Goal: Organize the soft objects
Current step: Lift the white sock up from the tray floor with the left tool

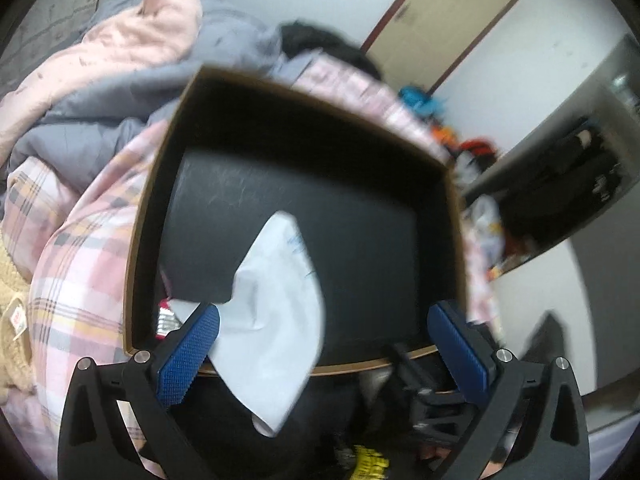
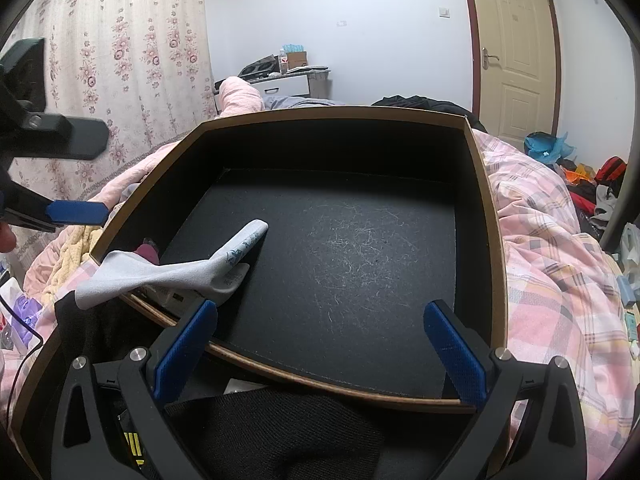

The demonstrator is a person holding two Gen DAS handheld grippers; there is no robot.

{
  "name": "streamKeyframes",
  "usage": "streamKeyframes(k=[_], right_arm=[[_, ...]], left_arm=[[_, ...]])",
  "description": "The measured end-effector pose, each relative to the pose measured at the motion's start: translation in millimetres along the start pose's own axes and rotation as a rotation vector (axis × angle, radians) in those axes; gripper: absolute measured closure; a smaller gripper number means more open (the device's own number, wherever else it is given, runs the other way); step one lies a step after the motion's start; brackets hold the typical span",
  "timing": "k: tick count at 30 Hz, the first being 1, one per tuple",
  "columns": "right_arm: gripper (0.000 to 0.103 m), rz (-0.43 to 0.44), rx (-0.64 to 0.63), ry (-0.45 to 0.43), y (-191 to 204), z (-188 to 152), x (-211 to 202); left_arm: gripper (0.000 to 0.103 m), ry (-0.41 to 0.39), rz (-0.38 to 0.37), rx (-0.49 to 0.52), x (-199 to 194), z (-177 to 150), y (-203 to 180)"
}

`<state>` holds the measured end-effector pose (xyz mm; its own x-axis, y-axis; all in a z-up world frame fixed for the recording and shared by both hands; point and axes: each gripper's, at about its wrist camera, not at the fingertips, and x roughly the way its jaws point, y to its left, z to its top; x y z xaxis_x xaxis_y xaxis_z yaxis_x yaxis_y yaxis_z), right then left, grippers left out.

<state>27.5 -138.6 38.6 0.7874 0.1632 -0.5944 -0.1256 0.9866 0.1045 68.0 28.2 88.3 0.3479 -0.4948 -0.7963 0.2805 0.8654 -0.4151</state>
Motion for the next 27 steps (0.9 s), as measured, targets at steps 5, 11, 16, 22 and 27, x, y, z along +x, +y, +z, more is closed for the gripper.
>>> streamKeyframes(k=[5,11,16,22,27], right_arm=[[0.001,0.000,0.001,0.000,0.3,0.0,0.2],[0.001,0.000,0.001,-0.001,0.3,0.1,0.2],[0.001,0.000,0.001,-0.001,0.2,0.2,0.2],[0.001,0.000,0.002,-0.002,-0.4,0.3,0.1],[0.001,0.000,0.001,-0.002,-0.2,0.3,0.3]], left_arm=[[0.000,0.092,0.234,0.165,43.8,3.9,-15.0],[0.000,0.167,0.346,0.313,81.5,0.9,-32.6],[0.000,0.248,0.275,0.269,105.5,-2.1,-29.0],[0.045,0.240,0.271,0.162,116.9,0.4,-4.5],[0.072,0.245,0.292,0.171,123.0,-2.8,9.4]])
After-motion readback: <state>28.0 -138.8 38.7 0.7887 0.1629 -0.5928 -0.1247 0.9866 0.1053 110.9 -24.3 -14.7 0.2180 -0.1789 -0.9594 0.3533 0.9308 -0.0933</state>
